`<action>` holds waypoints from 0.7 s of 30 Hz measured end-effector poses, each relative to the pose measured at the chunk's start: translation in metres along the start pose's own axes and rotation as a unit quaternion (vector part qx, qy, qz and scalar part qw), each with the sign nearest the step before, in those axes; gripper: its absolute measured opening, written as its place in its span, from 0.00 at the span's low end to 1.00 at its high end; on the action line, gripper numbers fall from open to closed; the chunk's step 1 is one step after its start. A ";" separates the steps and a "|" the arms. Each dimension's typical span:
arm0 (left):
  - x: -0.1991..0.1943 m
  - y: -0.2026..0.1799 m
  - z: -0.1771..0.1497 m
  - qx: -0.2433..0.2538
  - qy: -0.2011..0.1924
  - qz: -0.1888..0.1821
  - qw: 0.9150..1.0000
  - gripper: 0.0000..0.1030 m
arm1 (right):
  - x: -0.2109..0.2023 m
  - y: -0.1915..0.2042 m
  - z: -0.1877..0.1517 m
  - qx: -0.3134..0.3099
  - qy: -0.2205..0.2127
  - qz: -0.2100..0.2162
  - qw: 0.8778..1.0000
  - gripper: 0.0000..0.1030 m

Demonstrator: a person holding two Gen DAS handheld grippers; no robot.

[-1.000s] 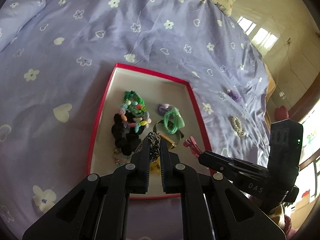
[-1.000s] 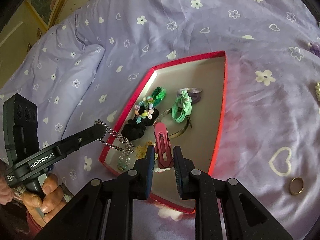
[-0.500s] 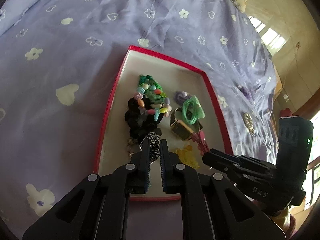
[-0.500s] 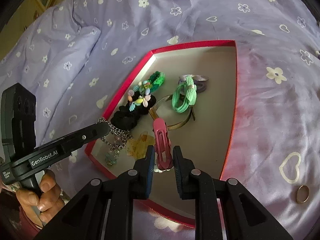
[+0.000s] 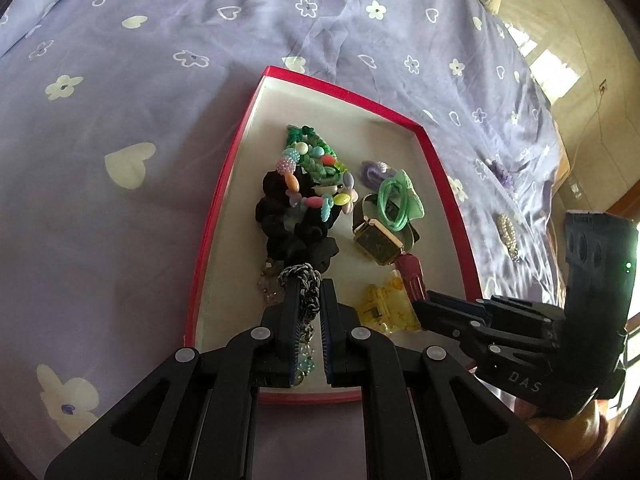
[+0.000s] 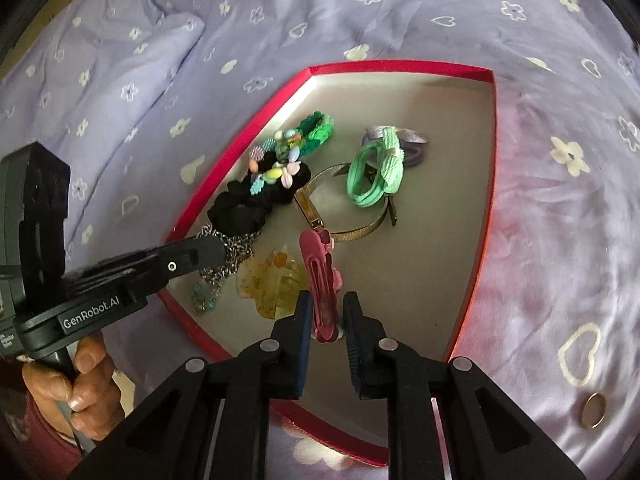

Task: Organize jewelry
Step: 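Carry the silver chain and pink clip into the red box and open both tools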

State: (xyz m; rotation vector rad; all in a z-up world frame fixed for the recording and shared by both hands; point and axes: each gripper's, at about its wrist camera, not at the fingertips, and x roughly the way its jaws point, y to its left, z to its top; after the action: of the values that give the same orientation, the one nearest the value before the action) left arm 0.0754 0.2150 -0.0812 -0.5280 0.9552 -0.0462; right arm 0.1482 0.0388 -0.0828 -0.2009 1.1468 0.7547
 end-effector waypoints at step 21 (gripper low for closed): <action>0.002 -0.002 0.000 0.002 0.010 0.023 1.000 0.08 | 0.002 -0.001 0.003 -0.004 0.010 0.010 1.000 0.16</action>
State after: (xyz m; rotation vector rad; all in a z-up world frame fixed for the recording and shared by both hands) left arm 0.0774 0.2126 -0.0816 -0.5025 0.9873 -0.0117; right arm 0.1518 0.0403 -0.0841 -0.2050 1.1667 0.7763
